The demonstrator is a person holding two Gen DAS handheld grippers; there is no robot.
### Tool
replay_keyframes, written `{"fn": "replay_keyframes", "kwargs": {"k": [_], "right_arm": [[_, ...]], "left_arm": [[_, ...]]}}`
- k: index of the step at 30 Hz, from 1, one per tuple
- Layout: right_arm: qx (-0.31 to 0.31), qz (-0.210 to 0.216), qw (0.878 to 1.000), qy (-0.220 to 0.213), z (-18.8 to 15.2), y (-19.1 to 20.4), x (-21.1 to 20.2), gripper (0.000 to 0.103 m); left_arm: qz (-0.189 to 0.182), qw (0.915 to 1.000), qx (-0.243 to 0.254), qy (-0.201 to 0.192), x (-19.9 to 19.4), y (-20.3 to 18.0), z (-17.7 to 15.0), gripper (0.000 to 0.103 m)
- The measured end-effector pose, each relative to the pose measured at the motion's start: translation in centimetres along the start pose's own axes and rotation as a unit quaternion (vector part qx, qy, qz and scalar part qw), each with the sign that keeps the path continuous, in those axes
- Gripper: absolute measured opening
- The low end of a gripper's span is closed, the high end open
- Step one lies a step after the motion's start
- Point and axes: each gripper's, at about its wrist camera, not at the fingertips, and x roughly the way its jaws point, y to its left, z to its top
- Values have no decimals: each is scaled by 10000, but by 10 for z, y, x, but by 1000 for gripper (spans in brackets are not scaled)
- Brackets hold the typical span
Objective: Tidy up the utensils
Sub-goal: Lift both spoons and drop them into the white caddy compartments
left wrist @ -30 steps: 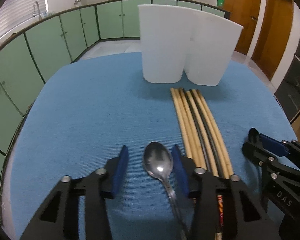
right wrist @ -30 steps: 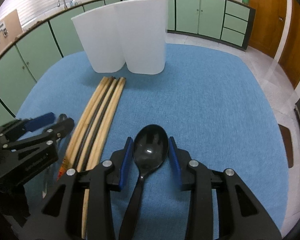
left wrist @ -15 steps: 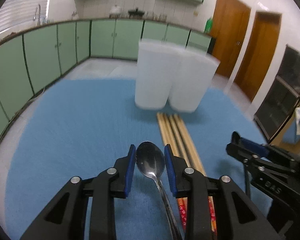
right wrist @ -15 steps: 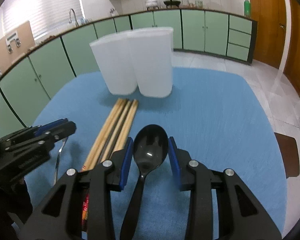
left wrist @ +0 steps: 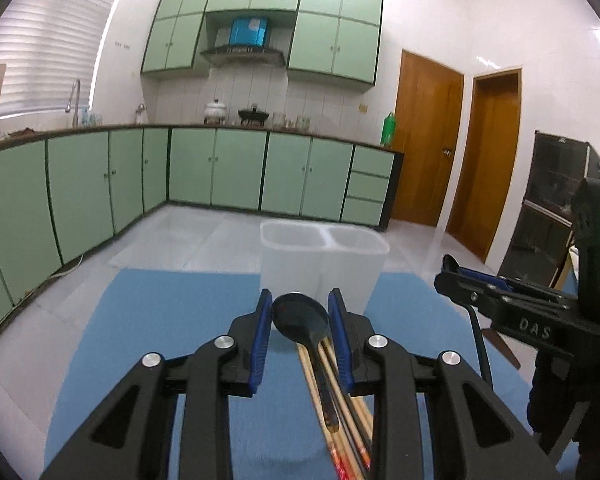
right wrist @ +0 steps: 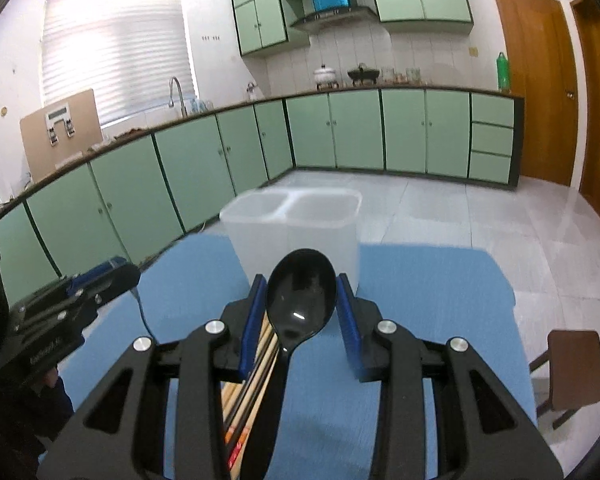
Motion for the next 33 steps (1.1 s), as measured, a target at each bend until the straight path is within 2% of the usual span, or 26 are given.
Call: {"fn": "replay_keyframes", "kwargs": {"k": [4,8,12,16,20,26,31,33], "right_arm": [[52,70,9994,-348,24,-8,-2,34],[227,273,9960,-817,60,-21,3,34],[413,285,9907,-1267,91,-36,21,34],[397,3,9882,-1476,110,-47,53,34],[484,-278,9870,-1504,113,-61,90,34],[70,-678,9894,-1285,98,-57,133,34],[62,-552,9925,-1089,86,-58,139,37],[186,-458,9931,-1063,83,-61,132,46]], "left_arm": [[20,9996,93,-264,-1,-2,20,28],[17,9975,159,-690,-3,-2,56,28],[31,9936,225,-1108,10,0,96,28],[83,9911,372,-1278,39,-2,124,28],[138,9922,393,-1176,78,1,133,28],[148,9966,329,-737,128,13,127,28],[126,9989,261,-378,146,22,115,29],[127,9990,213,-360,142,24,111,29]]}}
